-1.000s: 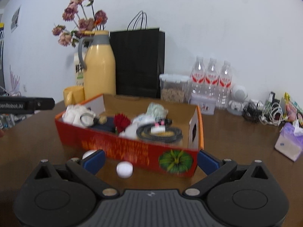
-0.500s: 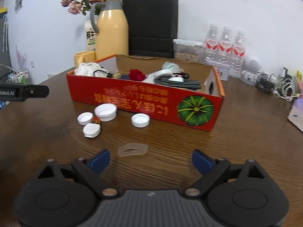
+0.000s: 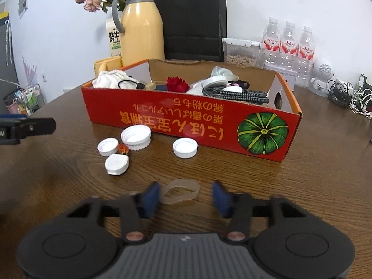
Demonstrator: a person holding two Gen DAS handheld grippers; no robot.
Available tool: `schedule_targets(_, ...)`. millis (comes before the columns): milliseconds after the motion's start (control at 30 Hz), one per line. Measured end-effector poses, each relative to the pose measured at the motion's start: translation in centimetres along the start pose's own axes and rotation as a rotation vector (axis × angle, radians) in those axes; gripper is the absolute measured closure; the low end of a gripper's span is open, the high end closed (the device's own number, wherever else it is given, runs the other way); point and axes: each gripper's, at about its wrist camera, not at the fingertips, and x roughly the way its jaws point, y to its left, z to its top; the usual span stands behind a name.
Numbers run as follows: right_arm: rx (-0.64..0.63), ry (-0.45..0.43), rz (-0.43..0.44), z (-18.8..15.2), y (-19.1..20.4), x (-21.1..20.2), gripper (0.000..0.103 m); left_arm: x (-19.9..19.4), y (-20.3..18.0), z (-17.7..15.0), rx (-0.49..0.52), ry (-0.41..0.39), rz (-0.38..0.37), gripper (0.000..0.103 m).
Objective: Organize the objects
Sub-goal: 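Withdraw both tools from the box back toward the table items, then grasp the clear plastic piece with the right gripper while the left gripper grasps a white cap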
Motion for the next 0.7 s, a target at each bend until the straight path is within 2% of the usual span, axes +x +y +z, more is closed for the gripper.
schedule_targets(67,0.004,-0.008,0.005,0.0,-0.1,0.0,0.087,0.1,-0.1,-0.1,0.001,0.003,-0.004,0.000)
schedule_targets(167,-0.002,-0.019,0.003,-0.1,0.0,-0.1,0.097,0.2,-0.3,-0.2,0.005,0.007,-0.006,0.000)
schedule_targets(433,-0.018,-0.057,-0.010,-0.3,0.3,-0.5,0.099,0.6,-0.5,-0.2,0.009,0.017,-0.008,0.000)
schedule_targets(700,-0.006,-0.175,-0.067,-0.8,0.1,-2.6,0.099,2.0,-1.4,-0.4,0.046,0.068,-0.014,0.000)
